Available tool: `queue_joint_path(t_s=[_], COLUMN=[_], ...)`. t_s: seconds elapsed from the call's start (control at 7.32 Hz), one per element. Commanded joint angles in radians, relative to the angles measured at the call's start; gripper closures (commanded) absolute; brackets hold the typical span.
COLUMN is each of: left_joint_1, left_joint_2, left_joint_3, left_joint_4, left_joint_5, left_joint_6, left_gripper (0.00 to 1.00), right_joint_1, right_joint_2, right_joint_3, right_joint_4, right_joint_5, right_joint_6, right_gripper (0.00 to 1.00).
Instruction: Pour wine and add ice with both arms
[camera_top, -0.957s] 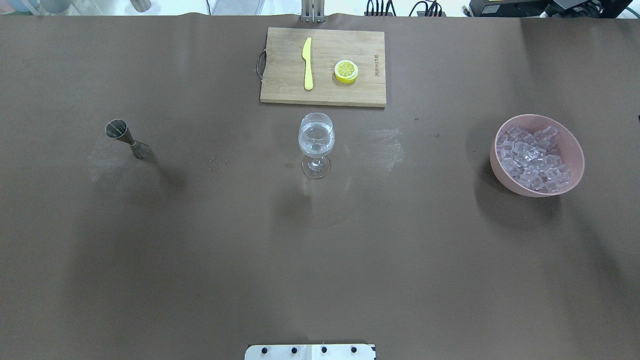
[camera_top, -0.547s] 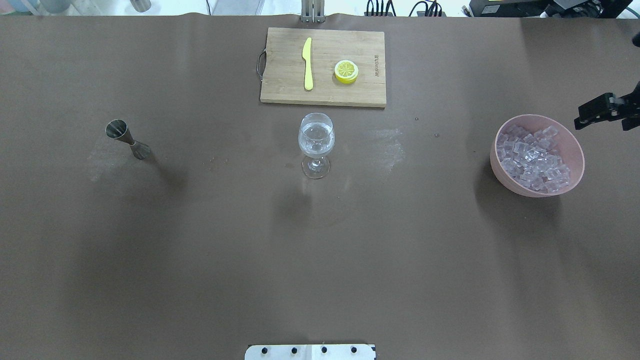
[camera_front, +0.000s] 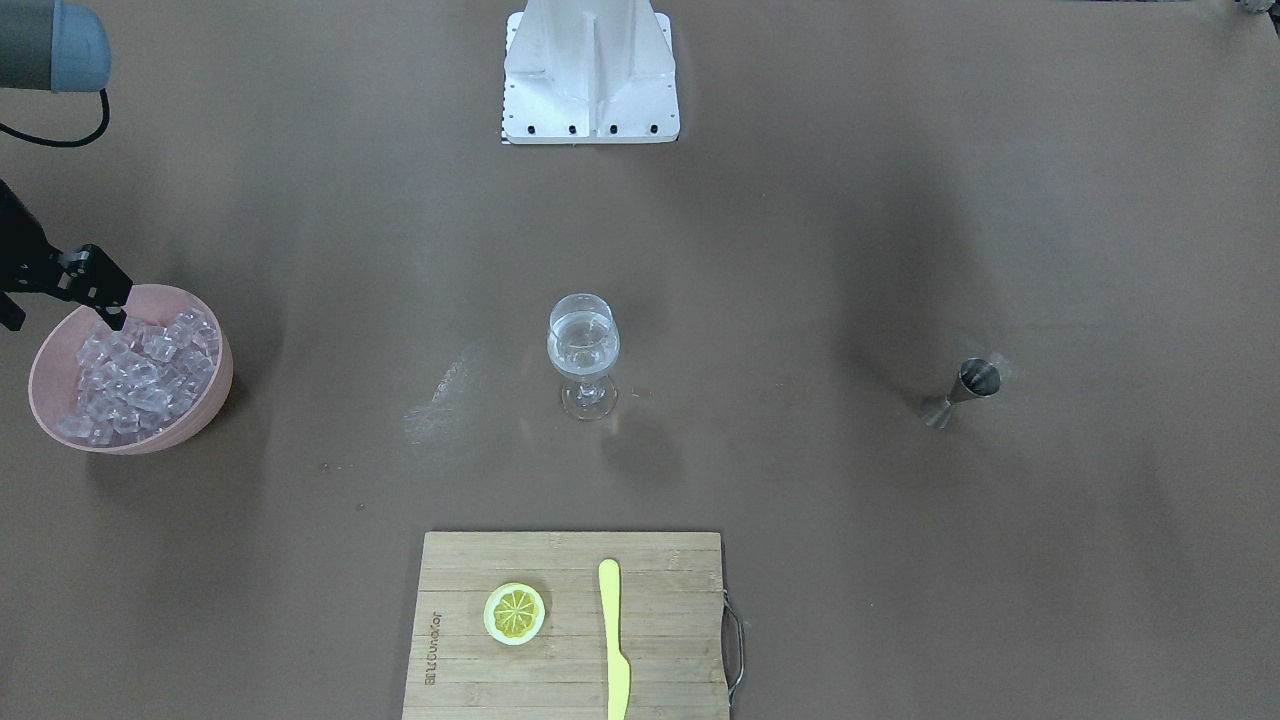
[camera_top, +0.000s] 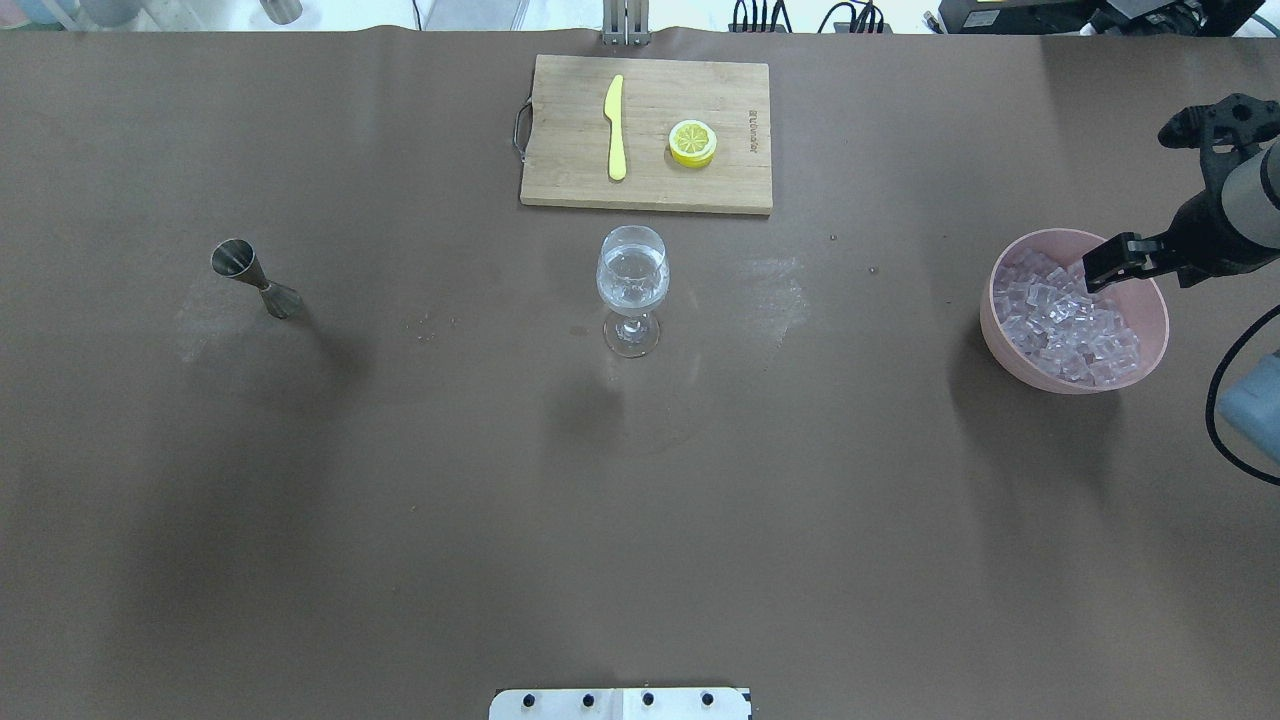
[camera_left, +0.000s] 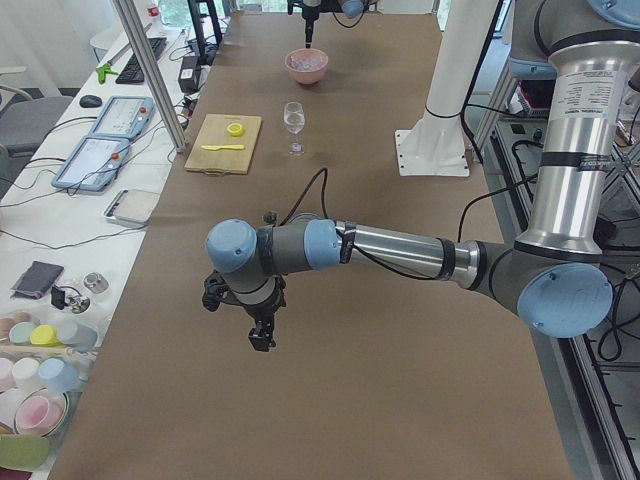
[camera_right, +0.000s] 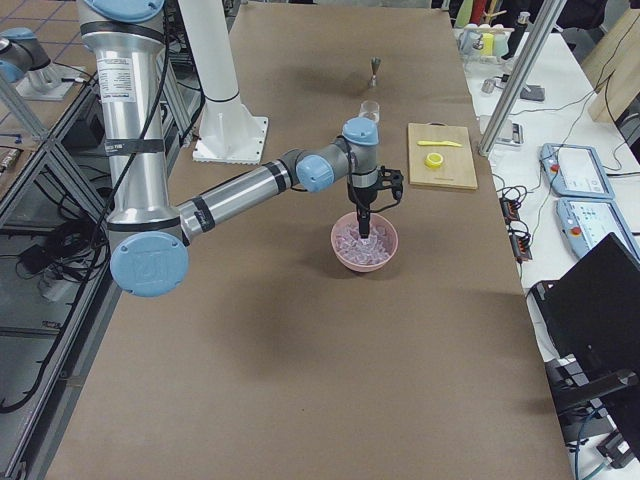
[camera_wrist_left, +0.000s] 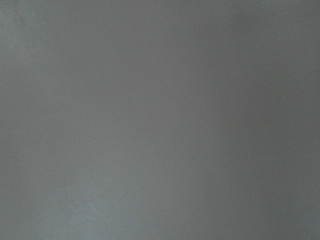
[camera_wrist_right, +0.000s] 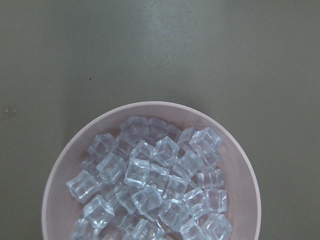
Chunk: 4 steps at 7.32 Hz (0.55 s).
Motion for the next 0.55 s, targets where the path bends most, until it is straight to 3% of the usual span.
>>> queue_joint_path(t_s=[0.0,0.14,0.41], left_joint_1=[0.001,0.001,0.001], left_joint_2=[0.052,0.052,0.052], left_joint_3=[0.0,-0.002,-0.006], left_joint_4=[-0.119,-0.125,-0.127], left_joint_5=[-0.056,-0.056,-0.056], left_joint_6=[-0.083,-0.116,-0.117], left_gripper=[0.01,0.01,0.01], right_joint_1=[-0.022,-0.022,-0.038], right_joint_2=[0.003,0.006,0.027], right_joint_3=[-0.077,-0.127,-0.146], right_joint_4=[0.12,0.202,0.215], right_joint_5=[-0.006,-0.006,-0.009], right_joint_6=[0.002,-0.001,0.064], right_gripper=[0.0,0.0,0.04])
